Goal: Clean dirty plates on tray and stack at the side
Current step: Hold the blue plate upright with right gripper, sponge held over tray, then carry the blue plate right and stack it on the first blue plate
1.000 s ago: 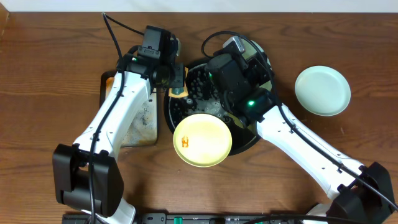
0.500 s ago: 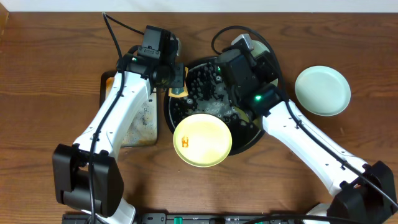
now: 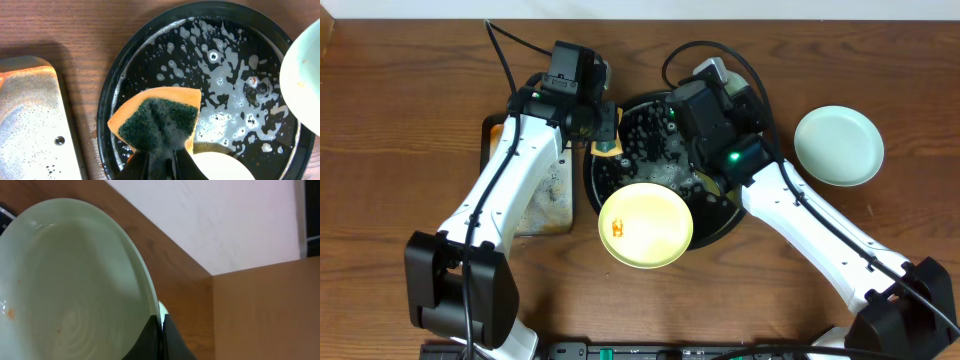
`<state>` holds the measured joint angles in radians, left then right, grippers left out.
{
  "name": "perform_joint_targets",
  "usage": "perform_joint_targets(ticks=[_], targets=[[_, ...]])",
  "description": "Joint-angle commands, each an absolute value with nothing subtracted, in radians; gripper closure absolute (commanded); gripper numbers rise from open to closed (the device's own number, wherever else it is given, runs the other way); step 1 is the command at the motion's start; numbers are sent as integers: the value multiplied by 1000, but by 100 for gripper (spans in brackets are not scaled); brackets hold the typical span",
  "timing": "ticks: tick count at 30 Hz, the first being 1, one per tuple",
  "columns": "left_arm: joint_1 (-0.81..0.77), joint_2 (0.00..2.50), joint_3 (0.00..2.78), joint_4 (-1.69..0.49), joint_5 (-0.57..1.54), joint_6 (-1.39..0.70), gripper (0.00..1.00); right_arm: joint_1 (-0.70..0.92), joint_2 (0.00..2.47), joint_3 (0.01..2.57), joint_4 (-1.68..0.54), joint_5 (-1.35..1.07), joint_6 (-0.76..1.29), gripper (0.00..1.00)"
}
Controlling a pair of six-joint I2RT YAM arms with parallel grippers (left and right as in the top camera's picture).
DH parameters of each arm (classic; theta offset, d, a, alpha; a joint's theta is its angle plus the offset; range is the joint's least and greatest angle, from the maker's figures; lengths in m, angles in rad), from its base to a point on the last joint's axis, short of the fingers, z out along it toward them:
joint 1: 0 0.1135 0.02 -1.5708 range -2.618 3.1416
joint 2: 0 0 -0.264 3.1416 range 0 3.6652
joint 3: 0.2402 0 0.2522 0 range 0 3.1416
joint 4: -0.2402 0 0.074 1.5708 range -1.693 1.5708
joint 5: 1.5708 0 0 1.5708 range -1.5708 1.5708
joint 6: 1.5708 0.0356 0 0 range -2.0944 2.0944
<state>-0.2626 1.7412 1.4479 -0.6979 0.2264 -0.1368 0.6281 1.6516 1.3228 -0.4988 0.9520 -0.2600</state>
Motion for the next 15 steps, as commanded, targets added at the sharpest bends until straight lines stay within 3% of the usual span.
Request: perform_joint_targets(ticks=[1,9,15], targets=[[-258,1745,1442,-694,224,-128,86,630,1668,1328,-528,927,-180,99],[-258,1745,1442,-696,225,-128,86,503,1663,1328,-595,836,59,99],[-258,1745,1442,-695,225,-128,85,228,1661,1328,-659,505,234,99]])
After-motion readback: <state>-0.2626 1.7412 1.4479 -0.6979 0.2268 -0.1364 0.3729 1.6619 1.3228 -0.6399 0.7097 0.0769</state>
